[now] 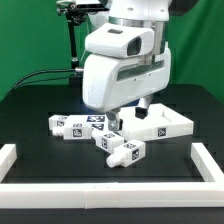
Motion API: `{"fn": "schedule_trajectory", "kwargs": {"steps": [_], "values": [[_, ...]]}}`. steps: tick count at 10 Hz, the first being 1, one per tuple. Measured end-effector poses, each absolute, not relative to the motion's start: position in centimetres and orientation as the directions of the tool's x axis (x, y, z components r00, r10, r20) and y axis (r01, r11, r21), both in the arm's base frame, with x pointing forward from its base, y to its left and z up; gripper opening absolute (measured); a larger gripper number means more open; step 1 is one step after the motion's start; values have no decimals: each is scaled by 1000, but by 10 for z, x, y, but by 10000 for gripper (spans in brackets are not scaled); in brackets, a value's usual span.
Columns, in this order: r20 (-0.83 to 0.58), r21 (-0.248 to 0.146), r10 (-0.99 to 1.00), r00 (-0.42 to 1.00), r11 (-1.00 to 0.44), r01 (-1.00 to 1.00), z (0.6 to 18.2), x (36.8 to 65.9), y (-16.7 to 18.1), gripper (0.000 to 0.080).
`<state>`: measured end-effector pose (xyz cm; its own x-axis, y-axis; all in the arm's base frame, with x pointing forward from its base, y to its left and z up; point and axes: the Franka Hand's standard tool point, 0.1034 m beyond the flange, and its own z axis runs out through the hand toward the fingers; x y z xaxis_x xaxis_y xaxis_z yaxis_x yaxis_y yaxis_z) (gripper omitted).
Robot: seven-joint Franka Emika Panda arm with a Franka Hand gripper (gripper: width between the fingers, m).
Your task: Assemble one leg
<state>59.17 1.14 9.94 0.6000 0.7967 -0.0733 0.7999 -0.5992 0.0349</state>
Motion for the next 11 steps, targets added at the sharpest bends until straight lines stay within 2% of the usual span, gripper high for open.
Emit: {"fn": "schedule_trajectory", "kwargs": {"steps": [3,5,7,11], "values": [[-68,34,786,615,-614,788,98,590,9,649],[-80,-4,731,678,-680,733,73,551,-16,649],[-68,-9,722,689,-691,723,46,524,-13,649],[-77,-33,717,693,-696,717,16,507,-6,649]]}}
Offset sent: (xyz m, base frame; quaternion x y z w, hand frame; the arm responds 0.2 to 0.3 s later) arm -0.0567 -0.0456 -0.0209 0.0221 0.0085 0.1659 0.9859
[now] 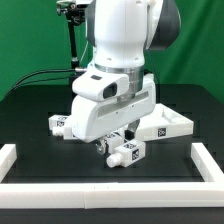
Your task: Assemble one leg
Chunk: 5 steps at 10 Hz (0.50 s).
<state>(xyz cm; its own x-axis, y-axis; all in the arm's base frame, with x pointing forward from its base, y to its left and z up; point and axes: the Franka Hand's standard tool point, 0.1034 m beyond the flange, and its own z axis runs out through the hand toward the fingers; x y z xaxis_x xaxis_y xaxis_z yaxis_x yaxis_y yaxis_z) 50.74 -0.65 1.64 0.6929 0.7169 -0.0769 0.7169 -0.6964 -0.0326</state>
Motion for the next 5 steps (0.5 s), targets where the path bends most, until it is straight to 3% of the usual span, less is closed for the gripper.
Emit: {"fn": "schedule_trajectory", "kwargs": {"steps": [4,5], "values": [[-78,-34,721,689,-693,721,16,507,-7,624],[-78,-34,721,689,-693,721,16,507,-7,450]]}}
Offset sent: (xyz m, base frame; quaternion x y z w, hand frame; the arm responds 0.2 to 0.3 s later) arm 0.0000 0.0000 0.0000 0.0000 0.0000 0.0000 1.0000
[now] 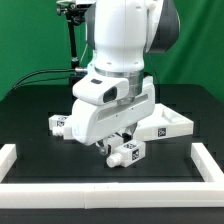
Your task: Assemble one leg
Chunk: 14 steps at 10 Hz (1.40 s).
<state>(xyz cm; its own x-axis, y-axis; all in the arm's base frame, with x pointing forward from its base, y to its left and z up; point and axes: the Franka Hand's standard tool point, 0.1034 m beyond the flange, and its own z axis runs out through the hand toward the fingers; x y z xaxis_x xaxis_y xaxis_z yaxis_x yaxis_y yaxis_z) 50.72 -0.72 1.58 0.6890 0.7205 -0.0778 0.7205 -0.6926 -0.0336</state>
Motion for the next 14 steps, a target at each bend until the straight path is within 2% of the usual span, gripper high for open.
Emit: {"fn": "schedule_trajectory", "kwargs": {"steps": [1,2,4,5,9,11,12,13,14], "values": [[-78,-34,721,689,-693,721,16,507,-7,266],[-78,-34,721,689,-693,721,16,507,-7,266],[-78,-34,721,689,-693,721,16,507,-7,29],[-78,-34,721,689,-693,721,16,507,-7,9],[-77,-33,721,689,-693,721,16,507,-7,2],[-66,-14,718,693,-695,719,36,515,-16,2],[-81,-23,697,713,-716,698,36,511,-22,138],[-105,-41,667,737,-744,667,31,504,-27,334],[-115,-52,647,754,-761,646,26,496,-31,334]]}}
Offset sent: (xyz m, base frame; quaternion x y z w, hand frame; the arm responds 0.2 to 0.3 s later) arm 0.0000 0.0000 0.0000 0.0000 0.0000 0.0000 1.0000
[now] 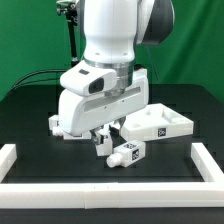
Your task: Assemble one leg
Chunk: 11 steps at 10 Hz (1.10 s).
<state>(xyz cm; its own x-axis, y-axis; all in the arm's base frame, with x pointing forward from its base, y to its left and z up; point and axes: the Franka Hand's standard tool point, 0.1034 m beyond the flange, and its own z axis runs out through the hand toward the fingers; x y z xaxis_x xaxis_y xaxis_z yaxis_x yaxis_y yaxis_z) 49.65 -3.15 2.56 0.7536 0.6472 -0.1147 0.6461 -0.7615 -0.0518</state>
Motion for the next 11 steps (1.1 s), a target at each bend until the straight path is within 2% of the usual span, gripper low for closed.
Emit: {"fn": "schedule_trajectory", "kwargs": {"steps": [2,3,4,9,10,11], "values": [[-144,-83,611,778,-791,606,13,476,-39,588],[-151,-87,603,783,-797,597,11,473,-37,588],[-154,-90,604,782,-797,598,8,472,-35,637],[-156,-92,606,780,-795,599,7,471,-35,649],[-156,-92,606,780,-795,599,7,471,-35,569],[-156,-92,606,780,-795,599,7,471,-35,569]]}}
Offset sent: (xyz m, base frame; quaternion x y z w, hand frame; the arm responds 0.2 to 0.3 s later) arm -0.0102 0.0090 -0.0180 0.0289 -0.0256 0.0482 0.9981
